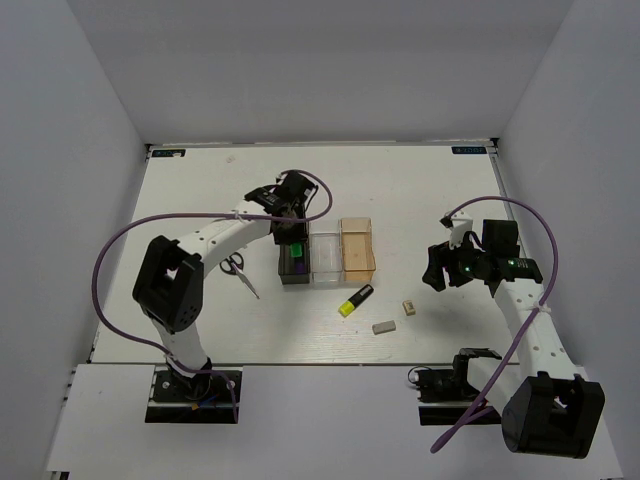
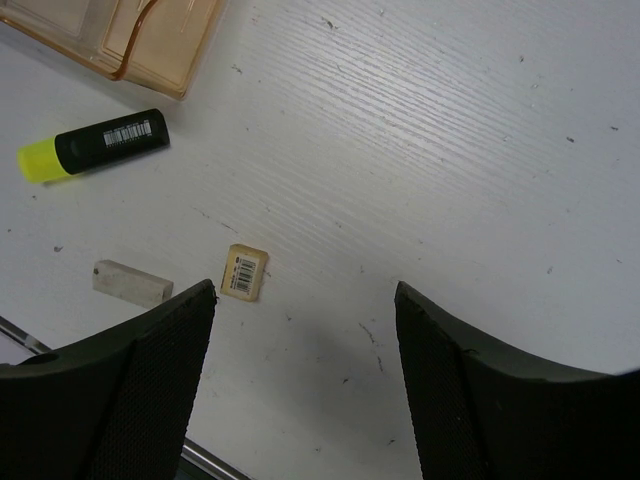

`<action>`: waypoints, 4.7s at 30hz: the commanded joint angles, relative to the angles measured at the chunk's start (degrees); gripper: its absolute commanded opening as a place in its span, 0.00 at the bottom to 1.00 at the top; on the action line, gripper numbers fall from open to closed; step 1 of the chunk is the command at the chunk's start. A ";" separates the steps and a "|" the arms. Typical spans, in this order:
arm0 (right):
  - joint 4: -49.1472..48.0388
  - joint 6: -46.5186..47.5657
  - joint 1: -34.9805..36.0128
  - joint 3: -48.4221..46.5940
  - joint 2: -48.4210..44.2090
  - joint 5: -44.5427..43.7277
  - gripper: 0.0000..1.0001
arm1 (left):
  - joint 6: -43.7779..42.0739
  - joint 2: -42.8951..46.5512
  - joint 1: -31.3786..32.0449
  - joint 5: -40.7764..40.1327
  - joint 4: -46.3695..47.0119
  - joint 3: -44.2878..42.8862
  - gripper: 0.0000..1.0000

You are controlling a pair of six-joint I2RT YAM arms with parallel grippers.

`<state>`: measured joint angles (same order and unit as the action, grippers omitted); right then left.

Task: Sort the stationery into containers
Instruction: Place the stationery into the container, then grab a piece of stationery with the left arm, then place the stationery into the container

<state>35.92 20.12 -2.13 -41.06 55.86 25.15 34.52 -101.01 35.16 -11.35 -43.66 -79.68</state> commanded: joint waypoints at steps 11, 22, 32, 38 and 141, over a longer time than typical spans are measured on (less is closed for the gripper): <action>-0.94 0.71 0.11 0.19 -0.75 0.17 0.75 | -3.58 5.28 0.18 -2.70 -2.83 -4.00 0.44; -1.12 0.54 0.20 0.19 -0.31 -0.01 0.75 | 1.25 18.40 -21.78 -0.43 -2.75 19.11 0.27; -0.94 0.27 0.11 0.19 0.13 0.08 0.75 | 1.42 13.13 -30.05 3.27 1.29 24.84 0.39; -1.03 0.53 0.11 0.36 0.48 -0.18 0.75 | 1.60 9.78 -31.29 4.58 3.31 23.78 0.39; 4.25 -2.45 15.83 -2.36 15.67 -9.23 0.50 | -12.36 6.75 9.04 -7.36 6.74 -7.09 0.40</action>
<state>39.13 17.32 11.57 -43.22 69.80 20.49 25.58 -105.47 40.10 -16.29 -36.95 -89.17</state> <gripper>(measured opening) 0.506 0.432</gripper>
